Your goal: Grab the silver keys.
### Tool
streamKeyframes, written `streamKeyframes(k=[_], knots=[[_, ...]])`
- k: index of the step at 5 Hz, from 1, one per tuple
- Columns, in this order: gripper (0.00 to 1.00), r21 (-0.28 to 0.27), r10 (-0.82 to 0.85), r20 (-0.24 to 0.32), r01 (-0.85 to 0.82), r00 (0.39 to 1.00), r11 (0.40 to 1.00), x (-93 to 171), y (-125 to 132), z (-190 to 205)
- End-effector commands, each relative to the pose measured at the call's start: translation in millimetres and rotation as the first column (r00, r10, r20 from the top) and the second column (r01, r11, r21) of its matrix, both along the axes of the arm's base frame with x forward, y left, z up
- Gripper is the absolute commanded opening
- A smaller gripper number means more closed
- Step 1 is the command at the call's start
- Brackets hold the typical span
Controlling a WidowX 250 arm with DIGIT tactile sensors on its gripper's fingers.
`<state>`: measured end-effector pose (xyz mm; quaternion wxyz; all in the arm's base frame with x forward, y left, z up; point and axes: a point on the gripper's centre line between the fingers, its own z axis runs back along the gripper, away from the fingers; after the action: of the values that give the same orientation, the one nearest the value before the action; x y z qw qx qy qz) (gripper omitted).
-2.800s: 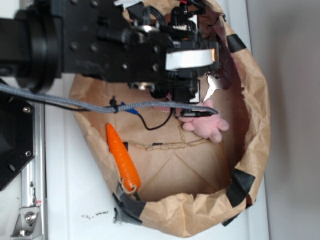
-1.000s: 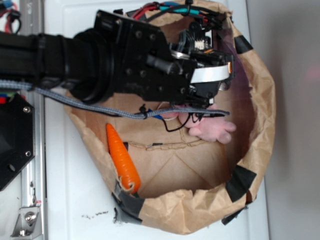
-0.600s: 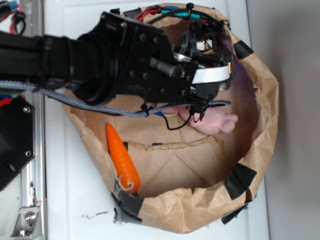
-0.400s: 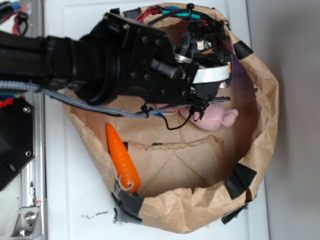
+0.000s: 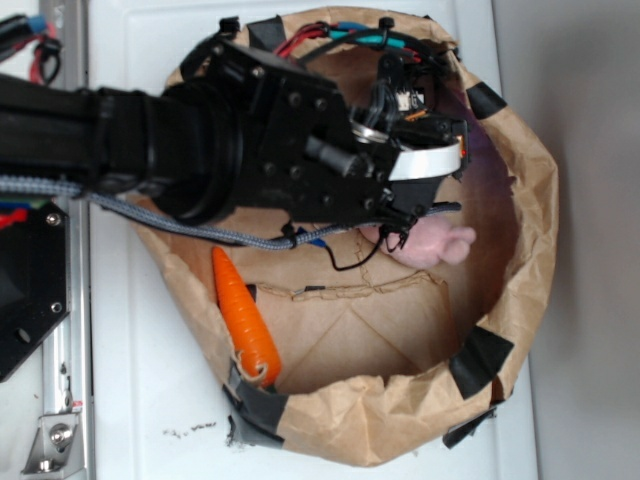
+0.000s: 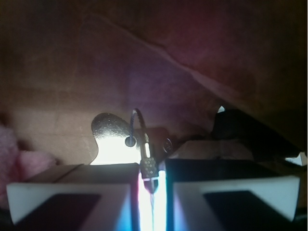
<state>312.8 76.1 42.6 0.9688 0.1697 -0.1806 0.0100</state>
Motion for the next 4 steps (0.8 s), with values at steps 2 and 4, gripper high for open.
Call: streamKeyframes(k=[2, 4], knots=[[0.00, -0.044, 0.026, -0.054, -0.028, 0.998, 0.999, -8.8, -8.8, 56.8], [0.00, -0.420, -0.161, -0.104, 0.103, 0.981, 0.902, -69.1, -5.3, 156.4]])
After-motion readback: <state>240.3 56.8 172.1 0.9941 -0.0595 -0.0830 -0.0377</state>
